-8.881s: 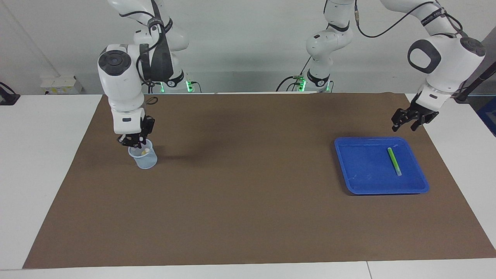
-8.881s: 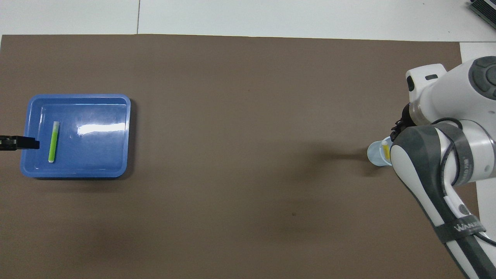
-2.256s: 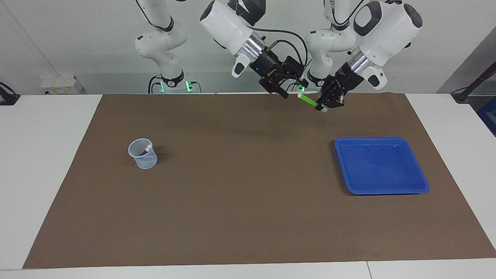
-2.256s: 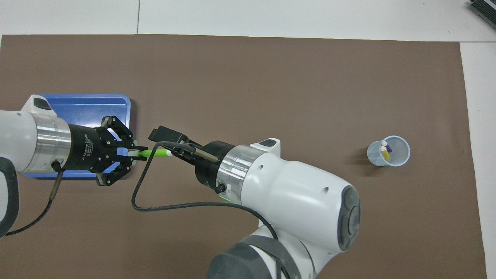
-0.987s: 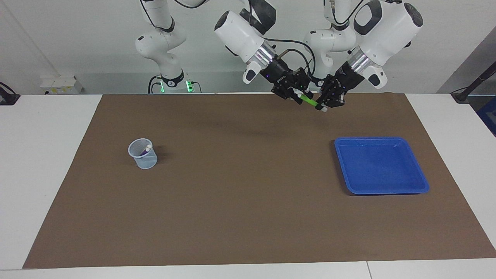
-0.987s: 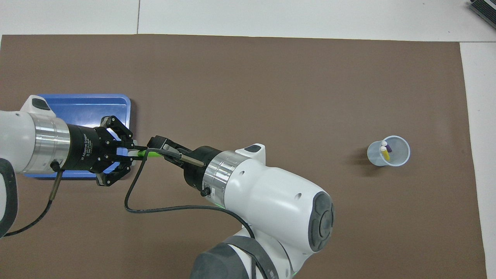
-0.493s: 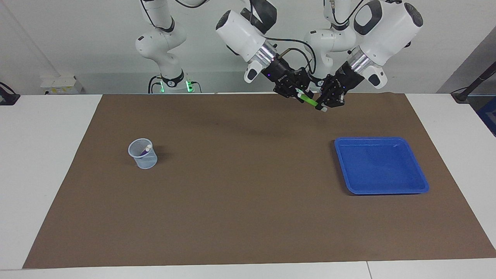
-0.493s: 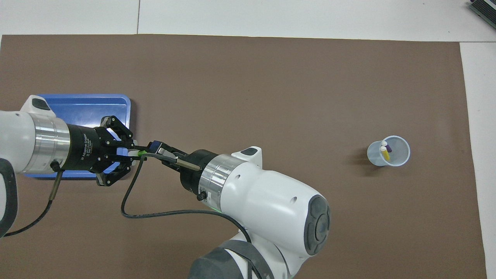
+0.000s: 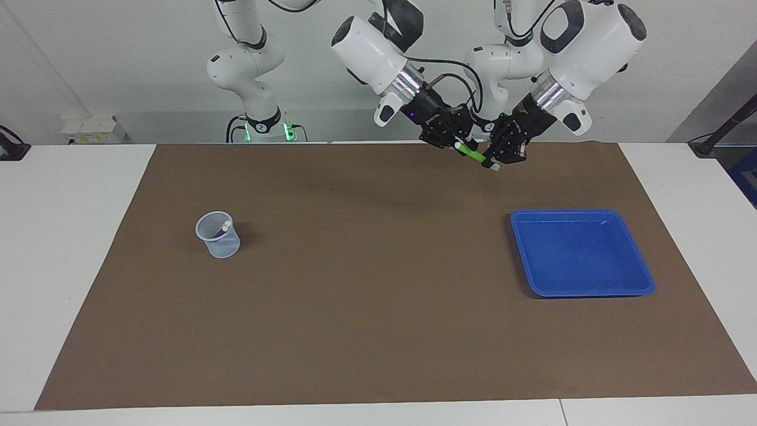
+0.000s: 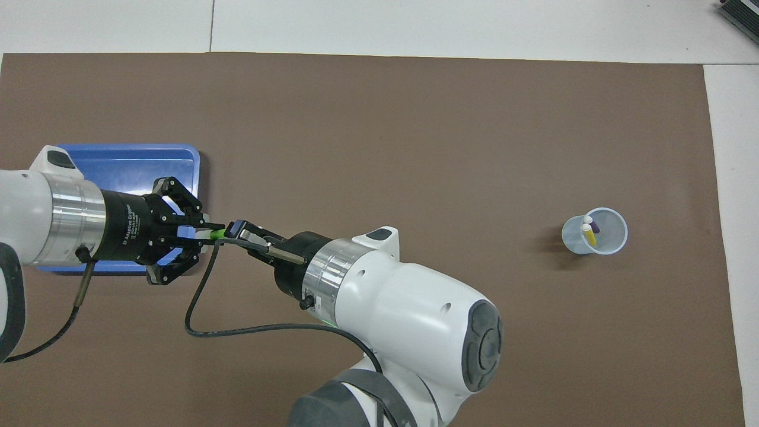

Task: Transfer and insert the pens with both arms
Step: 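Grasp the green pen's free end with the right gripper, then open the left gripper and pull the pen away with the right gripper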

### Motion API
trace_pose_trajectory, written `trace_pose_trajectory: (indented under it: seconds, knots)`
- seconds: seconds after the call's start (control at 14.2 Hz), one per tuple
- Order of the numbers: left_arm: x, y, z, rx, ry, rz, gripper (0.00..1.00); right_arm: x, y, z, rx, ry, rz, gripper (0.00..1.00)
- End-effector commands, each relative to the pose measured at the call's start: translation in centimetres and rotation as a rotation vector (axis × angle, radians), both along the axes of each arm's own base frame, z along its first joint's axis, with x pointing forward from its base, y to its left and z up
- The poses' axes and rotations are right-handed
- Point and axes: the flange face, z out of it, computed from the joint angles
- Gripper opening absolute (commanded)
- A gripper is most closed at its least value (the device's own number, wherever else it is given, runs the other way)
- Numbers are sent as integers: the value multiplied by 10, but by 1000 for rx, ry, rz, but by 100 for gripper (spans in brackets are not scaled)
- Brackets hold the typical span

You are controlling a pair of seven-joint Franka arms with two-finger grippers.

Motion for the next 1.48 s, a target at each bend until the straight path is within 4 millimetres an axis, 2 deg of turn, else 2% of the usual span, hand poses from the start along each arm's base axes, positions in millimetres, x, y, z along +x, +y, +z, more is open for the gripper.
trace_pose_trajectory:
  seconds: [0.0, 0.14, 0.21, 0.28, 0.63, 0.7, 0.85, 0.92, 1.2, 1.41]
  knots:
    - [-11, 1, 2, -13, 5, 16, 0, 0, -3, -1, 1, -9, 1, 25]
    - [-11, 2, 2, -13, 6, 17, 0, 1, -3, -2, 0, -8, -1, 13]
    - [-11, 2, 2, -12, 8, 16, 0, 1, -4, -1, 2, -8, -2, 3]
    - [-11, 2, 2, -12, 8, 16, 0, 1, -4, -2, 0, -5, -2, 0]
    - [-11, 2, 1, -12, 4, 7, 0, 3, -7, -3, 2, 0, -10, 0]
    - [-11, 2, 1, -13, 1, 7, 36, 3, -7, -3, 2, 0, -10, 0]
    - [-8, 6, 2, -14, -13, 19, 76, 4, -7, -3, -4, -2, -2, 0]
    - [-8, 7, 3, -14, -16, 21, 87, 5, -9, -4, -17, -16, 19, 0]
    - [-6, 9, 3, -14, -20, 32, 87, 23, -33, -15, -126, -75, 197, 0]
    - [-6, 12, 1, -10, -43, -22, 83, 42, -66, -20, -264, -123, 358, 0]
